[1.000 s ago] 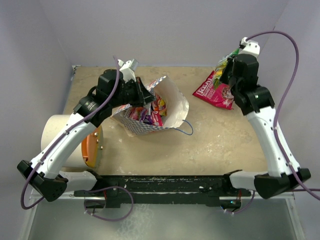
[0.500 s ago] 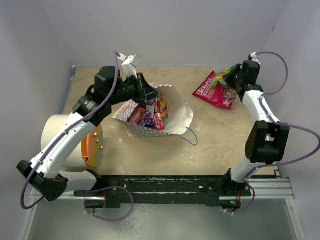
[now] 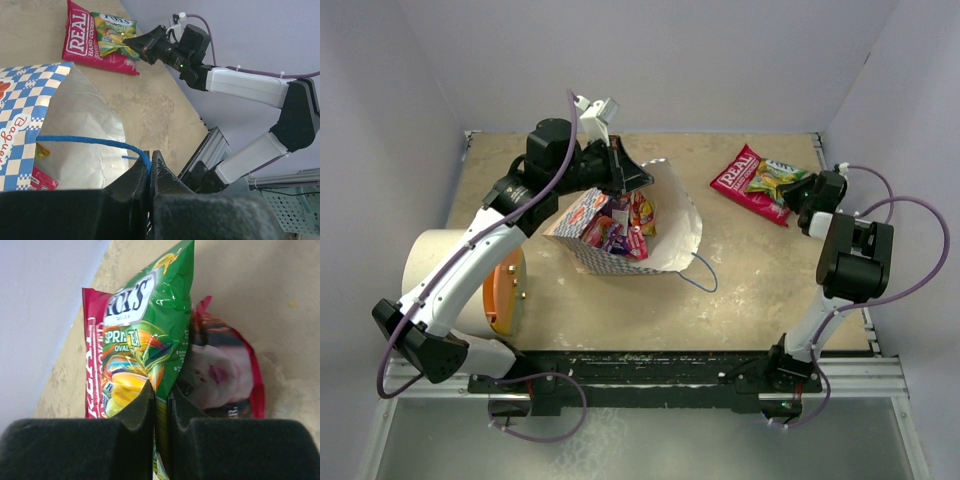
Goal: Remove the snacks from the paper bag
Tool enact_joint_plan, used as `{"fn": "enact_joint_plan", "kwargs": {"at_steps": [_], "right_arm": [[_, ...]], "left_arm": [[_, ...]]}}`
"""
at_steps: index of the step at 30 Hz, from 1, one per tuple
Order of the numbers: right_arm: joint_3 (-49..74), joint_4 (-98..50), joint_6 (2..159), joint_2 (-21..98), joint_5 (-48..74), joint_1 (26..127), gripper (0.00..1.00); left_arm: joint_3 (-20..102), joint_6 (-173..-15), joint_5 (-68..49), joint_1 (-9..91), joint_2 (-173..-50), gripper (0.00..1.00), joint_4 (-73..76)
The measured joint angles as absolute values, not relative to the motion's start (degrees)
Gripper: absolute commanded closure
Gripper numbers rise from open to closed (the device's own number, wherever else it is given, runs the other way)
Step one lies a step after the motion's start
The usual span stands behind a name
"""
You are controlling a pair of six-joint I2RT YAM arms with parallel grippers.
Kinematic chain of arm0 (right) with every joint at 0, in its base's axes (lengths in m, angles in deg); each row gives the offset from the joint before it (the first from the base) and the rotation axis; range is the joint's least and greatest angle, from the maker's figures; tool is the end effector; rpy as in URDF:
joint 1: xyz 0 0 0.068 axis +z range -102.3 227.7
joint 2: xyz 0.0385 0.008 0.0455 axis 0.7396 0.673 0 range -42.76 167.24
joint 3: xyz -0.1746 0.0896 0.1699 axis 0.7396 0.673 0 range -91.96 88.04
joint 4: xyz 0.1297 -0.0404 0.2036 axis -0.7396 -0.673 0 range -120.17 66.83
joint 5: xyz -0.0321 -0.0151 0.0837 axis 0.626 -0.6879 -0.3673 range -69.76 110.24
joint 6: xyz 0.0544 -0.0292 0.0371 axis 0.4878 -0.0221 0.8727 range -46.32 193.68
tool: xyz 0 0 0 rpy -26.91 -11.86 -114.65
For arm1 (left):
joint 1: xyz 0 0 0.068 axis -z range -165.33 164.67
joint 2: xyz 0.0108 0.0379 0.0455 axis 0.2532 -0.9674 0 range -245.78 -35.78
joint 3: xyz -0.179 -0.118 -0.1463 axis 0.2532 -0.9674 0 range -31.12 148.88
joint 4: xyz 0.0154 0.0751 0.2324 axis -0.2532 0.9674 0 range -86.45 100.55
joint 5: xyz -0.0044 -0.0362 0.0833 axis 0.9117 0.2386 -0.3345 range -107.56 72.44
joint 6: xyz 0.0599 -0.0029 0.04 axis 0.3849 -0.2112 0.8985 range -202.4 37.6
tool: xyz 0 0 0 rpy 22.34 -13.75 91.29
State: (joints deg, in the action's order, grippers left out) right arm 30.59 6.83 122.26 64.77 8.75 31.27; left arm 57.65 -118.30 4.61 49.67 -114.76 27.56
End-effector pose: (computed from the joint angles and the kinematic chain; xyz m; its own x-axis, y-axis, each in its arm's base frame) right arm 0.3979 -0.1051 0.1710 -0.1447 0.8087 -0.5701 0.3116 0.5841 0.7495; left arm 0.2419 -0.1969 0.4251 -0.6501 -0.2077 -0.7309 0.5552 0.5269 -0.6435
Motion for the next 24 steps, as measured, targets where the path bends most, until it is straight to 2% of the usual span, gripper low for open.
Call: {"fn": "enact_joint_plan", "kwargs": {"at_steps": [2, 5, 14, 16, 21, 24], "right_arm": [[31.42, 7.81, 122.92, 65.49, 7.31, 30.33, 0.97], [30.63, 8.21, 122.92, 66.76, 5.25, 29.59, 0.82], [26.35, -3.44, 117.58, 66.15, 3.42, 28.98, 0.6], [26.72, -6.76, 116.03, 64.31, 3.96, 29.0, 0.55], [27.51, -16.27, 111.79, 57.23, 6.3, 29.0, 0.35], [28.8, -20.8, 109.93, 51.39, 8.86, 29.0, 0.33]], "left_arm": [[57.65, -118.34, 4.54, 49.67, -114.74, 1.0, 27.37], [57.65, -118.78, 4.0, 49.67, -114.66, 1.0, 27.39], [56.67, -118.8, 1.83, 49.67, -111.09, 1.0, 28.99], [56.52, -118.78, 1.66, 49.67, -110.37, 1.0, 28.94], [55.62, -118.8, 1.66, 49.67, -109.85, 1.0, 29.07], [55.38, -118.78, 1.97, 49.67, -109.8, 1.0, 29.42]]}}
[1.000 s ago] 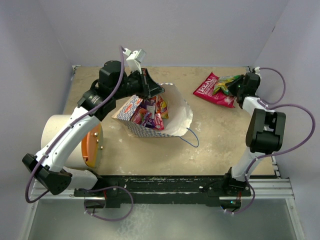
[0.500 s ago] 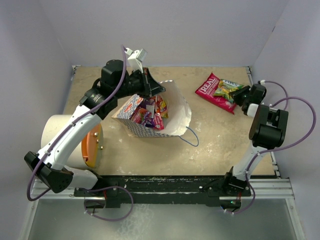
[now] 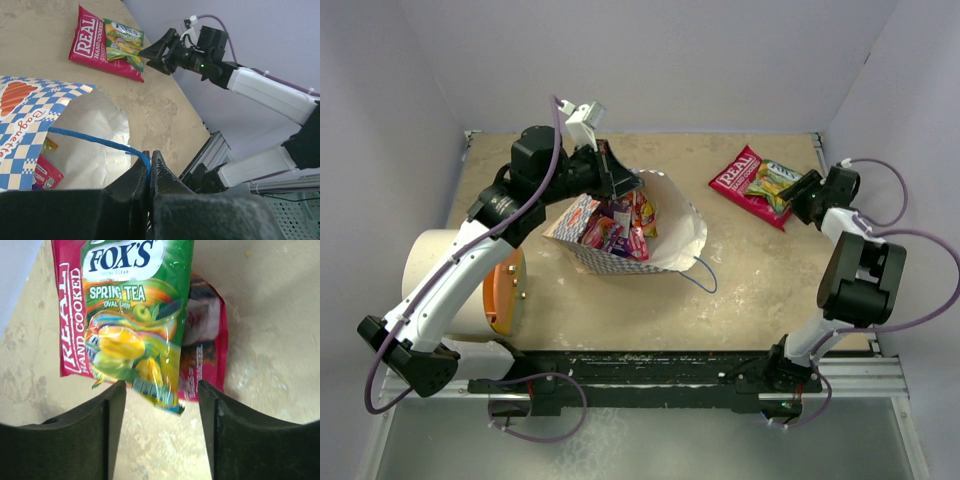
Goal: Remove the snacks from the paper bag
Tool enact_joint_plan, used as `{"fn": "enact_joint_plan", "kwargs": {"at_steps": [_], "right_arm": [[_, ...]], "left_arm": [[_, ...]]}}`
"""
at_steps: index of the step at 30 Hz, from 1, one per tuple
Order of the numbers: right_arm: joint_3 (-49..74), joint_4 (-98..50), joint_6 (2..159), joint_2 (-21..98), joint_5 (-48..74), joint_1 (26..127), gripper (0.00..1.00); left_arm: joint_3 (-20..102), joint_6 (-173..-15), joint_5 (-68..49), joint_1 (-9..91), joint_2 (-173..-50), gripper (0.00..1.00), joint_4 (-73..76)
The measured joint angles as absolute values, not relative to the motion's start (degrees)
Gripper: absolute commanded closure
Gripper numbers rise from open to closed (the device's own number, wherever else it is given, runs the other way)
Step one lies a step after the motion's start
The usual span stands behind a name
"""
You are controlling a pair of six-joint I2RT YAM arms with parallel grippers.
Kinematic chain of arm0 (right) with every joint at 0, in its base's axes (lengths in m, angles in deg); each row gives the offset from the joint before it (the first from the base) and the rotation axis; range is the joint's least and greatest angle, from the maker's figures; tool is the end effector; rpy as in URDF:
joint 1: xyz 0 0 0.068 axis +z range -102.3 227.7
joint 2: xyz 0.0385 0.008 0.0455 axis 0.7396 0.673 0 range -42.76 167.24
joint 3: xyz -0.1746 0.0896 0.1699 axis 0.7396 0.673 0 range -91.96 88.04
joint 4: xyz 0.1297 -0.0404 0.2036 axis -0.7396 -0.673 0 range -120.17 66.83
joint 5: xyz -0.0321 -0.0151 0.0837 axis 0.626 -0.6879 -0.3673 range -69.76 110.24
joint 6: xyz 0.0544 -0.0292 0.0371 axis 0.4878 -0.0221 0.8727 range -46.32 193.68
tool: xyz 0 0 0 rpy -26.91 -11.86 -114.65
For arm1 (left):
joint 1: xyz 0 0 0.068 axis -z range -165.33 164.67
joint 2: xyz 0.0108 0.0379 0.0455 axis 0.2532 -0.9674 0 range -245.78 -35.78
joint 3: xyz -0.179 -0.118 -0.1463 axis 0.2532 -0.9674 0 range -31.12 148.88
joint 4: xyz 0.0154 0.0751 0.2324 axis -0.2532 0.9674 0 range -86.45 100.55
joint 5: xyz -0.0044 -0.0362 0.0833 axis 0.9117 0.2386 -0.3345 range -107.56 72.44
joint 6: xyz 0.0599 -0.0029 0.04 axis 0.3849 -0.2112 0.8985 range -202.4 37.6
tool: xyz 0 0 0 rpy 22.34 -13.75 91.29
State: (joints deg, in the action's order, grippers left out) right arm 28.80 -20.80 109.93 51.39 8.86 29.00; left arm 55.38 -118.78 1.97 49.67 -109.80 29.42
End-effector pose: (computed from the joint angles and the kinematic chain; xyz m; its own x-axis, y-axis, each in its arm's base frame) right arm 0.3544 -0.1077 0.2111 -0.3183 0.7196 -0.6171 0.4276 0.6900 0.5840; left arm 0.2233 -0.1807 0.4316 -0.6313 -0.2404 -0.7373 0.5373 0.5500 -0.6394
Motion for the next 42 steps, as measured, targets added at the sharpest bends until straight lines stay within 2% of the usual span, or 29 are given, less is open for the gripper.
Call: {"fn": "enact_joint_plan", "kwargs": {"at_steps": [6, 15, 21, 25, 32, 38, 42], "right_arm": [[29.71, -25.78, 108.8, 40.38, 8.75, 31.67, 0.31], [35.48, -33.89, 106.44, 25.03, 0.55, 55.3, 0.31], [39.81, -45.47, 104.34, 14.13, -0.47, 56.43, 0.32], [39.7, -46.96, 103.18, 9.49, -1.33, 59.6, 0.34], [36.56, -41.1, 105.37, 12.31, 0.31, 76.47, 0.35], [30.37, -31.4, 107.94, 21.62, 9.84, 88.36, 0.35], [34.79, -19.66, 108.51, 22.78, 19.74, 94.62, 0.34]], "left_arm": [[54.2, -119.37, 4.19, 49.67, -108.89, 1.0, 30.19], [50.51, -123.26, 9.0, 49.71, -108.71, 1.0, 27.76], [49.96, -123.87, 9.2, 50.41, -108.49, 1.0, 26.3], [49.37, -124.0, 7.95, 50.54, -107.7, 1.0, 26.19], [49.89, -123.98, 5.64, 50.57, -107.16, 1.0, 25.53], [50.29, -124.85, 4.02, 50.59, -107.14, 1.0, 25.49], [48.98, -126.62, 3.71, 50.59, -106.31, 1.0, 25.05]]}}
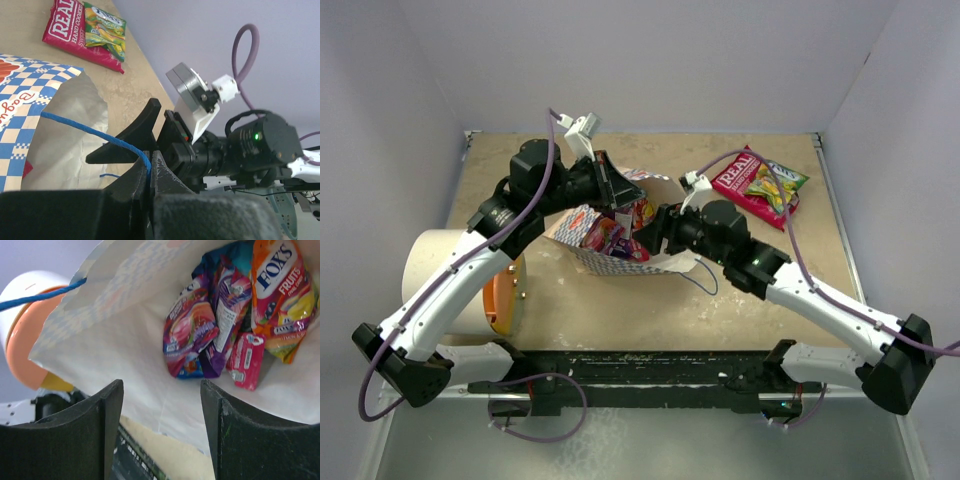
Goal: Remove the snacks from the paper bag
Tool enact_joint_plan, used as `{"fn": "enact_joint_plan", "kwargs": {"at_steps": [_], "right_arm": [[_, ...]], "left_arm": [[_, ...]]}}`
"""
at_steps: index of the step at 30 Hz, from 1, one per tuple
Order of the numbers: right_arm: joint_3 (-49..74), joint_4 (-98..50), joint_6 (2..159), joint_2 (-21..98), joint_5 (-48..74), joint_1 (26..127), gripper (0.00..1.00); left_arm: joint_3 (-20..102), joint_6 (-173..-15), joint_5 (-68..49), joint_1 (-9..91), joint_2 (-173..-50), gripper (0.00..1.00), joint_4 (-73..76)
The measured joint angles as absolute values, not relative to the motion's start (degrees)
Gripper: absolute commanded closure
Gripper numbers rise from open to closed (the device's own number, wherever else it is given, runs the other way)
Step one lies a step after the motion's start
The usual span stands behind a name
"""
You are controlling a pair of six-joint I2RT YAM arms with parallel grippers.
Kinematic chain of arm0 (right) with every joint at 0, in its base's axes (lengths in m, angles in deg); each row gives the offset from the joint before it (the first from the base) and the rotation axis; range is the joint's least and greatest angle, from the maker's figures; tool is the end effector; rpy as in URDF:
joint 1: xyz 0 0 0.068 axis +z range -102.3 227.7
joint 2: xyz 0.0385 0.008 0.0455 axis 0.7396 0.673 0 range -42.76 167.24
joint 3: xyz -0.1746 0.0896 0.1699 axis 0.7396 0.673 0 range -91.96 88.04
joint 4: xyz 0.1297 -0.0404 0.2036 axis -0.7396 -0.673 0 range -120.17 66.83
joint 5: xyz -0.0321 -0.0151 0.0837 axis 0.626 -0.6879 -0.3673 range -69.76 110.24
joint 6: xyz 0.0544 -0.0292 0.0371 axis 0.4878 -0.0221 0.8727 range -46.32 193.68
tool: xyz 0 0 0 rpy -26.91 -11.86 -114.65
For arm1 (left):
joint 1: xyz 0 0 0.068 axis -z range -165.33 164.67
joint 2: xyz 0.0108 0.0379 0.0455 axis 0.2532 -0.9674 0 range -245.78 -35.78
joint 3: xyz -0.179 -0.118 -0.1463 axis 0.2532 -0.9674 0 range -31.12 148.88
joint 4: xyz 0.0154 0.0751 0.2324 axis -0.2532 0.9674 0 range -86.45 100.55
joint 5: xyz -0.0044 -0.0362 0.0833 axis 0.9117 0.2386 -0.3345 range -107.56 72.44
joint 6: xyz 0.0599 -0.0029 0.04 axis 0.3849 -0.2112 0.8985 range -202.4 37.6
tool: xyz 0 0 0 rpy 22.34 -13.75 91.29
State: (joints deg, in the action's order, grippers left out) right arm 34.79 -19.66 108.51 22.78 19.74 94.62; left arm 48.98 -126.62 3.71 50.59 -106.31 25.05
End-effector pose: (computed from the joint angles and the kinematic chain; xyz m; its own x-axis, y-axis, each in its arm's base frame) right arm 0.1930 0.2070 0.3311 -0.5061 0.2948 -0.8105 -0.5449 0.6192 0.5655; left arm 0.2119 -0.1803 0.4196 -0.7016 -0.2942 -0.6489 0.4812 0.4760 -0.7361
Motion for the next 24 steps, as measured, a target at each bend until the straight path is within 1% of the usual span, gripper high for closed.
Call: {"fn": "enact_joint_plan", "kwargs": {"at_steps": [4, 9, 12, 17, 24], "right_arm": [[40.4, -11.14, 108.54, 24.53, 28.6, 98.97, 0.33], [43.09, -3.53, 108.75, 28.66, 34.76, 100.12, 0.33], [44.75, -0.8, 109.08, 28.97, 36.9, 100.21, 0.35], [46.59, 4.19, 109.13, 29.23, 38.74, 100.21, 0.44], [47.94, 10.72, 112.73, 33.1, 39.22, 100.21, 0.43]], "left_arm": [[48.65, -127.91, 3.82, 50.59, -105.89, 1.0, 25.55], [48.65, -128.33, 3.45, 50.59, -105.83, 1.0, 25.71], [48.69, -128.31, 3.41, 50.59, -105.83, 1.0, 25.73], [48.71, -128.31, 3.21, 50.59, -105.83, 1.0, 25.33], [49.52, -128.29, 3.23, 50.59, -105.98, 1.0, 23.74]]}}
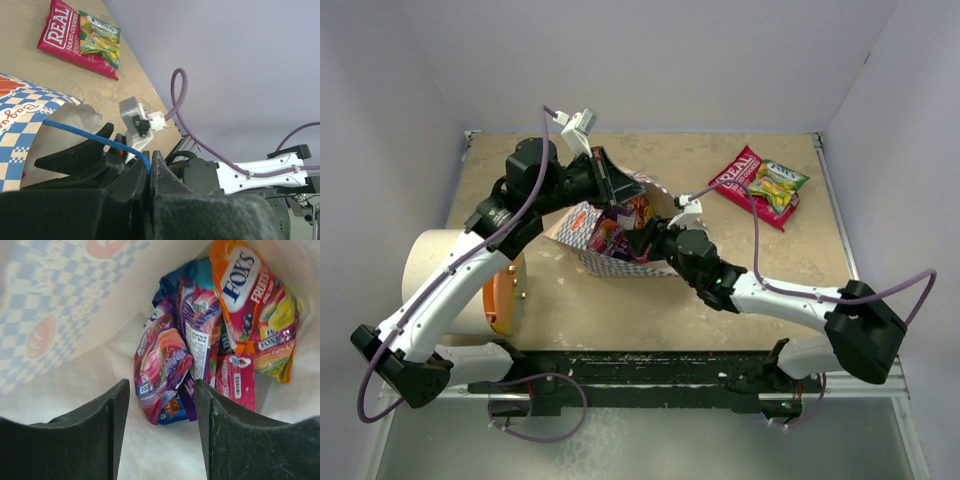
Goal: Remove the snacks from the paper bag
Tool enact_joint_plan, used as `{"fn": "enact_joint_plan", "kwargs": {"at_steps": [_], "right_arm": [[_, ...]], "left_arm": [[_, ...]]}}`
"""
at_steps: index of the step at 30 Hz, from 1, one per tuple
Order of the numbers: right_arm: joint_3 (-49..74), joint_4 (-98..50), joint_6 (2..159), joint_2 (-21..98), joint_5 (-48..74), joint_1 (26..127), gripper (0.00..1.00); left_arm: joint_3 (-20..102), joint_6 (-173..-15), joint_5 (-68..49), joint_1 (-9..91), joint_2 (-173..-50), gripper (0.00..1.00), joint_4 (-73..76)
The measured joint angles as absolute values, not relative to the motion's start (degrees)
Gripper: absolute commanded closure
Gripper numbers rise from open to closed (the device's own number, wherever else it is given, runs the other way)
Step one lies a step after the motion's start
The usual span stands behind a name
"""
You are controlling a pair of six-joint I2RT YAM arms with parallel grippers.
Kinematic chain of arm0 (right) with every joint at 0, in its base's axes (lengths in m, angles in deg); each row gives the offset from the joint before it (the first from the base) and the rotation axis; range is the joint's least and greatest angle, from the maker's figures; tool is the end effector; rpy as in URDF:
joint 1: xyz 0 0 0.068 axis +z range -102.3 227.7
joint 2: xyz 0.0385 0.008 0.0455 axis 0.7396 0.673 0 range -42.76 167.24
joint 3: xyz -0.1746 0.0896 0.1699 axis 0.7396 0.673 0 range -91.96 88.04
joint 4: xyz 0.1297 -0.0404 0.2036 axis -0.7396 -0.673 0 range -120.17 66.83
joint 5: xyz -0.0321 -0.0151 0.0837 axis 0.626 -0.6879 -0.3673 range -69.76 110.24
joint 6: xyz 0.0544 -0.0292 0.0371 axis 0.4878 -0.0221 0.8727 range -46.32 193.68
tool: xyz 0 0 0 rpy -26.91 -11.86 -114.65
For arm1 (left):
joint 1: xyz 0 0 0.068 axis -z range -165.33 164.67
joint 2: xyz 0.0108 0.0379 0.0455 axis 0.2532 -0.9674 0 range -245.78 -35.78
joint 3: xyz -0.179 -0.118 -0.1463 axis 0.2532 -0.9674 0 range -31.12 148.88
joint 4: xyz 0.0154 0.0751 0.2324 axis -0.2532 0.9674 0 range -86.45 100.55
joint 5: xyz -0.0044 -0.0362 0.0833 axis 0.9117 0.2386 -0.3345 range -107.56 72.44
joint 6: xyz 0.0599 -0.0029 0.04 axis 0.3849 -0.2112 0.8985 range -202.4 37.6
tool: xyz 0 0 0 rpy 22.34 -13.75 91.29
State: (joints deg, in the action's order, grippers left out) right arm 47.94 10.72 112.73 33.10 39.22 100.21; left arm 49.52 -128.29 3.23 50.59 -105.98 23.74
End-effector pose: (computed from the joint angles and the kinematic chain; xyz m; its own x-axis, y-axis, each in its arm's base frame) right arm 0.2032 0.2329 0.2678 -0.3635 0.5049 -0.7829 -0.4166 0.6636 0.6213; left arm 0.2108 -0.1789 0.4271 -0.6926 -0.3272 -0.6429 0.4806 0.4553 -0.7495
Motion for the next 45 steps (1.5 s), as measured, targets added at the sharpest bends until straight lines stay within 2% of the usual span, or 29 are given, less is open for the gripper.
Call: {"fn": "enact_joint_plan", "kwargs": {"at_steps": [10, 19, 25, 29, 33, 38, 45], "right_arm": [[47.55, 9.26, 121.37, 42.19, 39.83, 98.4, 0.4], [46.76, 16.36, 123.05, 47.41, 38.08, 94.11, 0.37], [42.78, 18.5, 124.56, 53.69, 36.88, 93.57, 0.41], [39.97, 19.55, 124.75, 56.92, 35.76, 93.46, 0.52], [38.11, 19.73, 125.08, 58.36, 35.46, 93.46, 0.8], [37.45, 19.4, 124.47, 58.32, 34.15, 93.44, 1.0], [37.17, 13.15, 121.96, 53.36, 32.2, 93.44, 1.0]], "left_arm": [[49.78, -128.29, 3.28, 50.59, -106.39, 1.0, 22.89], [49.78, -128.31, 4.04, 50.59, -107.38, 1.0, 22.58], [50.16, -128.31, 4.61, 50.59, -107.88, 1.0, 22.21], [50.18, -128.31, 4.59, 50.59, -107.88, 1.0, 22.25], [50.18, -128.35, 4.54, 50.59, -107.88, 1.0, 22.28], [50.09, -128.37, 2.86, 50.59, -107.33, 1.0, 22.62], [50.09, -128.35, 0.04, 50.59, -106.48, 1.0, 23.98]]}}
